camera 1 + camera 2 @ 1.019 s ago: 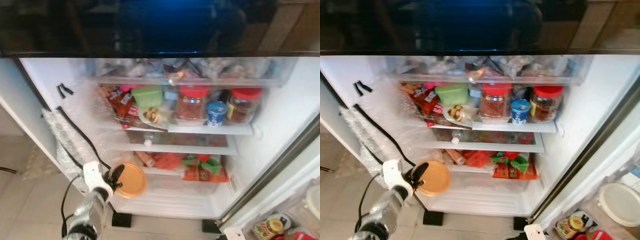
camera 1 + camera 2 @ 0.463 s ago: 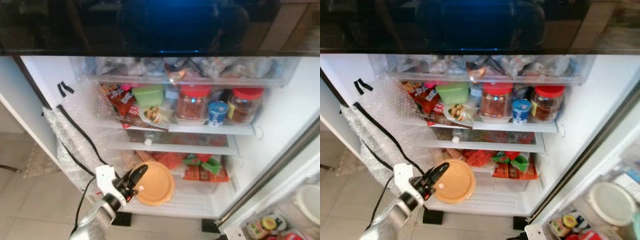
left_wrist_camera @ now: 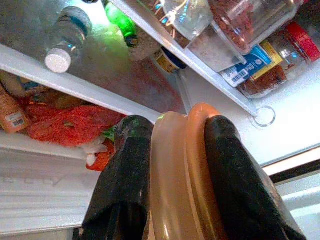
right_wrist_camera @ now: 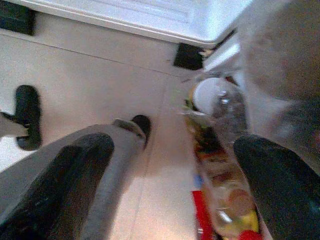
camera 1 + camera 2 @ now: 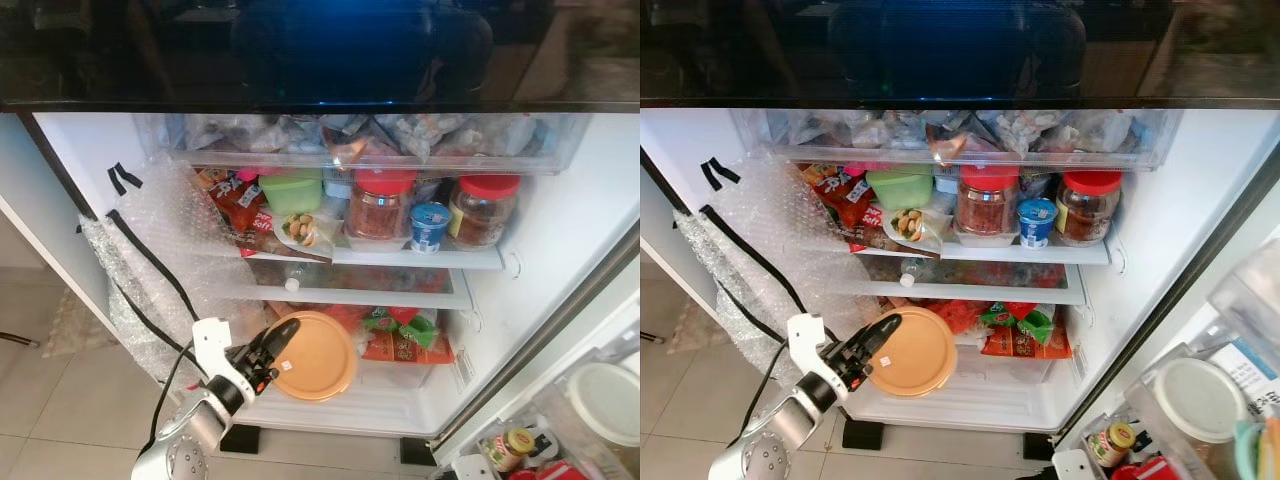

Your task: Restocking fridge

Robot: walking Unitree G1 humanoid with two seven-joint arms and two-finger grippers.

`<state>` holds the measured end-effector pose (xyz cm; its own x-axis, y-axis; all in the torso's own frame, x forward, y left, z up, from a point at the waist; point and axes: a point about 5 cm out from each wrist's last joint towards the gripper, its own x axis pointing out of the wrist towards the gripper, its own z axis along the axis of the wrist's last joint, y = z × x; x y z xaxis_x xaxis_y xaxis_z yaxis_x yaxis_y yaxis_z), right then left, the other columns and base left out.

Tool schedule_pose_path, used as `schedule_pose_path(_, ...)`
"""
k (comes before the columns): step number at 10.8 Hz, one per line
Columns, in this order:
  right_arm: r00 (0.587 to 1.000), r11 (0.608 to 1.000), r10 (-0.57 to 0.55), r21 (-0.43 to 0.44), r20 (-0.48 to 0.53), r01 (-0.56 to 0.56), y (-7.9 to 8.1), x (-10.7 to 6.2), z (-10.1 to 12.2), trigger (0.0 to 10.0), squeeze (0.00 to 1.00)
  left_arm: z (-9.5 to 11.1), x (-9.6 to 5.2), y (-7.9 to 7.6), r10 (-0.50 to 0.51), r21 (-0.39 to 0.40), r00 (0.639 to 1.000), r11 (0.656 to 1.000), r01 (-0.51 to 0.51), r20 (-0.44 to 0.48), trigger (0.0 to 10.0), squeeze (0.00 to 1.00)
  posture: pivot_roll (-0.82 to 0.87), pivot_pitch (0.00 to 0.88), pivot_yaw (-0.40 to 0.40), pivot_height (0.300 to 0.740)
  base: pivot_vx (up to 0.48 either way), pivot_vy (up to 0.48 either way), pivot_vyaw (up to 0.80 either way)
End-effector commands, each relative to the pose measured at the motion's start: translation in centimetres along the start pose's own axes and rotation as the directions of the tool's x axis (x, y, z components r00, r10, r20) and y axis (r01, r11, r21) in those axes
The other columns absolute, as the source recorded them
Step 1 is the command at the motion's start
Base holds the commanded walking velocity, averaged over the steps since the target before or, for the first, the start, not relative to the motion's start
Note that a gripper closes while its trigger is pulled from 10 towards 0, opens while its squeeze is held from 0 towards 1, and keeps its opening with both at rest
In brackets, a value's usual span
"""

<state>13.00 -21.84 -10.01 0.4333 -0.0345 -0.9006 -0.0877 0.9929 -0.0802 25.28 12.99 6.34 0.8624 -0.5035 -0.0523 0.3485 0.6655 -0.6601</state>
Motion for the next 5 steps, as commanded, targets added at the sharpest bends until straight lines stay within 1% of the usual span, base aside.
schedule_pose_path(1,0.999,0.999,-0.052,-0.015,-0.003,0.052,-0.34,-0.07,-0.25,10.0,0.0,0.02,0.12,-0.43,-0.01,-0.013,1.0,1.0,0.01,0.0,10.0,0.0,-0.08,0.0,0.019,0.74,0.0,0.0,0.0)
schedule_pose_path(2,0.997,0.997,-0.071,-0.023,-0.014,0.071,-0.44,-0.09,-0.4,10.0,0.0,-0.03,0.08,-0.45,-0.008,-0.01,1.0,1.0,0.008,-0.005,10.0,0.0,-0.08,0.0,0.02,0.74,0.0,0.0,0.0)
schedule_pose_path(3,0.995,0.994,-0.096,-0.048,-0.022,0.095,-0.56,-0.1,-0.46,10.0,0.0,0.05,0.06,-0.44,-0.005,-0.009,1.0,1.0,0.005,-0.006,10.0,0.0,-0.08,0.0,0.02,0.74,0.0,0.0,0.0)
schedule_pose_path(5,0.992,0.99,-0.116,-0.084,-0.043,0.112,-0.59,-0.09,-0.61,10.0,0.0,0.17,0.05,-0.44,-0.001,0.002,1.0,1.0,0.001,-0.017,10.0,0.0,-0.07,0.0,0.02,0.74,0.0,0.0,0.0)
